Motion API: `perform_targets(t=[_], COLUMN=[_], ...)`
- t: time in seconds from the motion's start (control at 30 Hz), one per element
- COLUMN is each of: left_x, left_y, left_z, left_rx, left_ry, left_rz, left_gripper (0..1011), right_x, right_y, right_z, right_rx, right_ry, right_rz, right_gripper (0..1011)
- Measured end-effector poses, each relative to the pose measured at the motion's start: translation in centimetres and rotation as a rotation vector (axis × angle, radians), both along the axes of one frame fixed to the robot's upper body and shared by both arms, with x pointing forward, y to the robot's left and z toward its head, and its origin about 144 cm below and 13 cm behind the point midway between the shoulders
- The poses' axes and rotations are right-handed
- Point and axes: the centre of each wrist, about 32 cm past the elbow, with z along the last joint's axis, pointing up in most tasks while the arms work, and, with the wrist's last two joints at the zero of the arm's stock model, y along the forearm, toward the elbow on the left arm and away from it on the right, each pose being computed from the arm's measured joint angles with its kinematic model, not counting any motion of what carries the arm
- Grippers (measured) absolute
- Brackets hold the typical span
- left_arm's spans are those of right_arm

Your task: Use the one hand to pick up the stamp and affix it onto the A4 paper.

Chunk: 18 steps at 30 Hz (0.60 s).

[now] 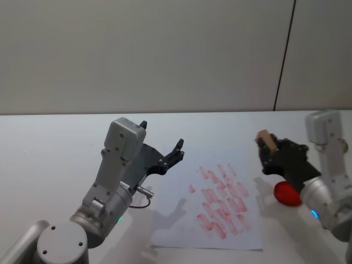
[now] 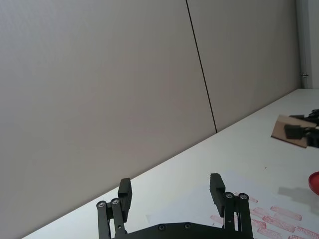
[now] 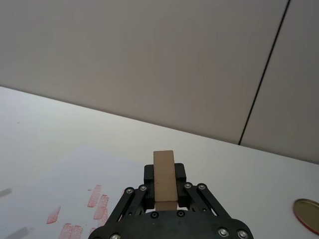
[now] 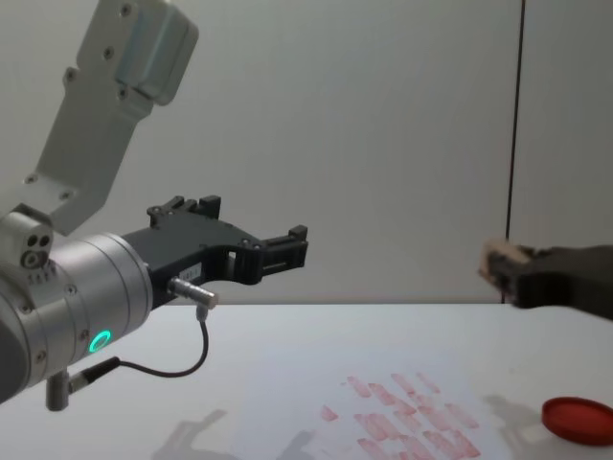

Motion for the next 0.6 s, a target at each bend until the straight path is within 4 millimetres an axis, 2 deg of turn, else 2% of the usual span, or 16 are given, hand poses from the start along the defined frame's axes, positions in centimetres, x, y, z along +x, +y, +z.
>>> perform_targets(t=[0.23, 0.6], left_x=[0.0, 0.0], left_y=[0.0, 0.0], left_z=[0.0, 0.0], left_rx=[0.0, 0.0], left_ry=[0.0, 0.0], left_rz=[0.0, 0.0], left_gripper=[993, 993], right_x=[2.6, 5.7], right_y=[1.2, 2.3], right_z=[-1.2, -2.6], right_rx=[-0.008, -0.026], right_ry=[0.036, 0.098], right_rz=[0.042, 0.054], right_gripper=[220, 220])
